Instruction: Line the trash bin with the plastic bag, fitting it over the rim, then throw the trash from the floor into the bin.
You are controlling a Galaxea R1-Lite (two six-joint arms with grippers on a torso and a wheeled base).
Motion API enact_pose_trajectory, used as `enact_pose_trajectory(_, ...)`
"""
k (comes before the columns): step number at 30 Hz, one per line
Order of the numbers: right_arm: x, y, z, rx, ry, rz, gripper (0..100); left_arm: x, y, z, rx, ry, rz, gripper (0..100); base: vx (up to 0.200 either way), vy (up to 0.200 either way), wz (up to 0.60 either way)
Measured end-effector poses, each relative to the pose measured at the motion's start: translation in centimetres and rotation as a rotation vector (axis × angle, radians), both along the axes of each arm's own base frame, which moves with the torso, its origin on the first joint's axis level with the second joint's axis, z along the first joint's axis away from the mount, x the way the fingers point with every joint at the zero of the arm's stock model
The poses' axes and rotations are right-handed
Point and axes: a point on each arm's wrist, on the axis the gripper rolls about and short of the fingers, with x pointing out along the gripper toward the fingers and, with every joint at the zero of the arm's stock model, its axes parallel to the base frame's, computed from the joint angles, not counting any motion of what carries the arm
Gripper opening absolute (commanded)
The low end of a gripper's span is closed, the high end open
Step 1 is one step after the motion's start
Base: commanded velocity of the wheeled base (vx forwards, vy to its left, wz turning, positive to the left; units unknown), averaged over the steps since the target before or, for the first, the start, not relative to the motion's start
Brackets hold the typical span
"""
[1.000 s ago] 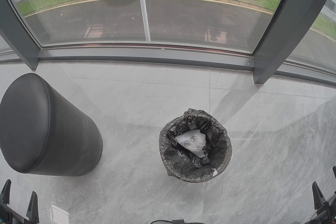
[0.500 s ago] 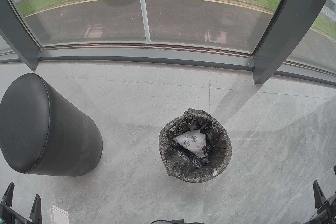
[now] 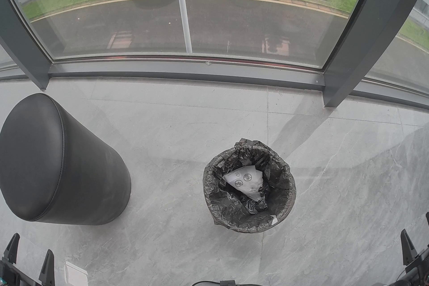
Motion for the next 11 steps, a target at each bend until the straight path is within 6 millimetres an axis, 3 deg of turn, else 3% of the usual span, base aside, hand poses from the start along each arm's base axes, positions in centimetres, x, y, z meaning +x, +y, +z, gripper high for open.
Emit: enact_pose_trajectory(11, 0.01, 0.00, 0.00, 0.000, 0.001, 0.001, 100, 0.00, -0.01, 0.02, -0.016, -0.002, -0.005, 100, 0.000, 0.000, 0.00)
